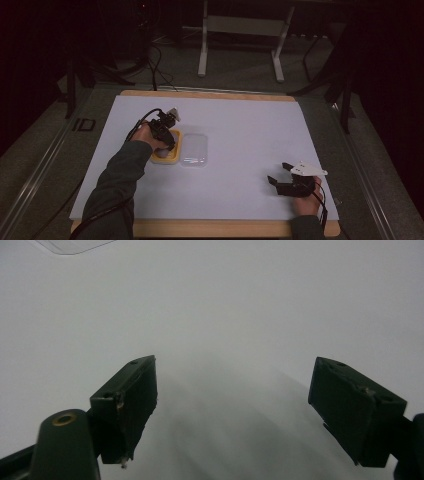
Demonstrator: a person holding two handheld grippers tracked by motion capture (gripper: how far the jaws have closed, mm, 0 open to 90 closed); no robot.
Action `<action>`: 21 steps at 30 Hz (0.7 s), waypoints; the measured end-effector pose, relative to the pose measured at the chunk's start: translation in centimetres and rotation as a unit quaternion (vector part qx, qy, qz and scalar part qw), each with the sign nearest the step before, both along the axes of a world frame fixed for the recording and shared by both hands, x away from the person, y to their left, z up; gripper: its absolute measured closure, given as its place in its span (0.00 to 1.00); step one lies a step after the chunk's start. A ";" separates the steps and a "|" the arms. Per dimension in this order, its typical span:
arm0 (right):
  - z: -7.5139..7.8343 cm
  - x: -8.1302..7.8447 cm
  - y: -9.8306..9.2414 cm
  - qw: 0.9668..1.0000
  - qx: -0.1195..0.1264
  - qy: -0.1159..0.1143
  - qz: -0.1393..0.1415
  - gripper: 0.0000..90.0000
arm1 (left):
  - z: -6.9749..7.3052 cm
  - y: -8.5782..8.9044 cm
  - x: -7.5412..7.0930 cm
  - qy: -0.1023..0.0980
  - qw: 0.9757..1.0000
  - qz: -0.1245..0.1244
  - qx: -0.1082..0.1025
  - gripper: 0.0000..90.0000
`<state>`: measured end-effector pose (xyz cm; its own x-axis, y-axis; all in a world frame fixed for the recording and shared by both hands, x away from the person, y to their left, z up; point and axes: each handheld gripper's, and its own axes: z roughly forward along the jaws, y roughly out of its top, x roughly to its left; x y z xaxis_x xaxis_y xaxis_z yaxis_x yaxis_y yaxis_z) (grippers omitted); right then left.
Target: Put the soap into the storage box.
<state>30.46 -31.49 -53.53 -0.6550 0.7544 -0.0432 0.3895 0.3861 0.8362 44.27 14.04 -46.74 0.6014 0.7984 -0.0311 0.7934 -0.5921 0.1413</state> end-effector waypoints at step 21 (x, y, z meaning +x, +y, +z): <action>0.0 0.0 0.0 1.000 0.000 0.000 0.000 0.21 | -0.3 1.1 0.1 -0.010 0.999 0.027 -0.021 0.40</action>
